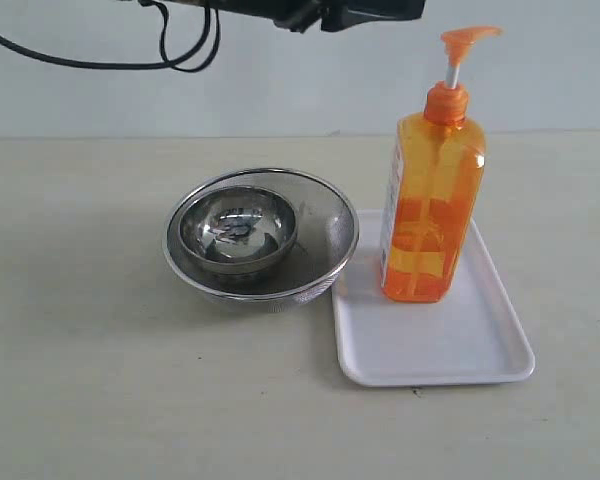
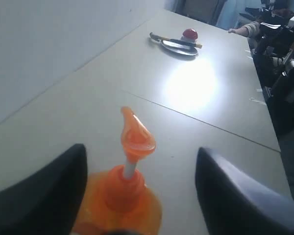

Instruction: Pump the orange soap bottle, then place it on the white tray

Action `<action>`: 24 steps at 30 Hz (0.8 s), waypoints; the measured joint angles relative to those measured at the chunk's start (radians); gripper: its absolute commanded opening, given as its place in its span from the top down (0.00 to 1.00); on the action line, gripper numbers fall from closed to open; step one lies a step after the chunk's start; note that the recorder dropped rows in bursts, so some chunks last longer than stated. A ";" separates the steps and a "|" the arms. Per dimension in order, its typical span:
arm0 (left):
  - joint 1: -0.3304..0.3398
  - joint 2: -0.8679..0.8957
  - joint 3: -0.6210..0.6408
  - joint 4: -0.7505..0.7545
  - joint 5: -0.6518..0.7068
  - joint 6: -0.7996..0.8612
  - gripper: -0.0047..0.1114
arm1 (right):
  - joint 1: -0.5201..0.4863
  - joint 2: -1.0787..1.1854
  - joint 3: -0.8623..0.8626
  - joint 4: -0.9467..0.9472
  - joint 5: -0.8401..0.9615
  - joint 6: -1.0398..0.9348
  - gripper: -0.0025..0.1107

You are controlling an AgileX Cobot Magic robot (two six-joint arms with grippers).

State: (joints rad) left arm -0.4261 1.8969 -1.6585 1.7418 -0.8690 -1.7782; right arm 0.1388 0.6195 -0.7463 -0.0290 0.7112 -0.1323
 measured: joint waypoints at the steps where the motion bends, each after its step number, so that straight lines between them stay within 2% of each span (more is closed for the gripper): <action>1: 0.011 -0.013 0.000 0.000 -0.002 0.000 0.68 | 0.000 0.000 0.000 -0.005 0.000 0.002 0.98; 4: 0.050 -0.052 0.000 0.000 -0.014 0.000 0.88 | 0.000 0.000 0.000 -0.021 -0.002 0.004 0.98; 5: 0.064 -0.064 0.000 0.000 -0.022 0.000 0.92 | 0.000 0.000 0.000 -0.027 -0.002 0.007 0.98; 10: 0.138 -0.140 0.000 0.000 -0.078 0.000 0.92 | 0.000 -0.018 0.000 -0.051 -0.024 0.032 0.98; 15: 0.172 -0.215 0.011 0.002 -0.088 -0.002 0.92 | 0.000 -0.040 0.000 -0.058 -0.037 0.037 0.98; 24: 0.210 -0.417 0.154 0.002 0.070 -0.008 0.92 | 0.000 -0.123 0.000 -0.059 -0.062 0.037 0.98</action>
State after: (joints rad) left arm -0.2157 1.4795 -1.5045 1.7436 -0.7985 -1.7863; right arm 0.1388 0.4970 -0.7463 -0.0881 0.6492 -0.0954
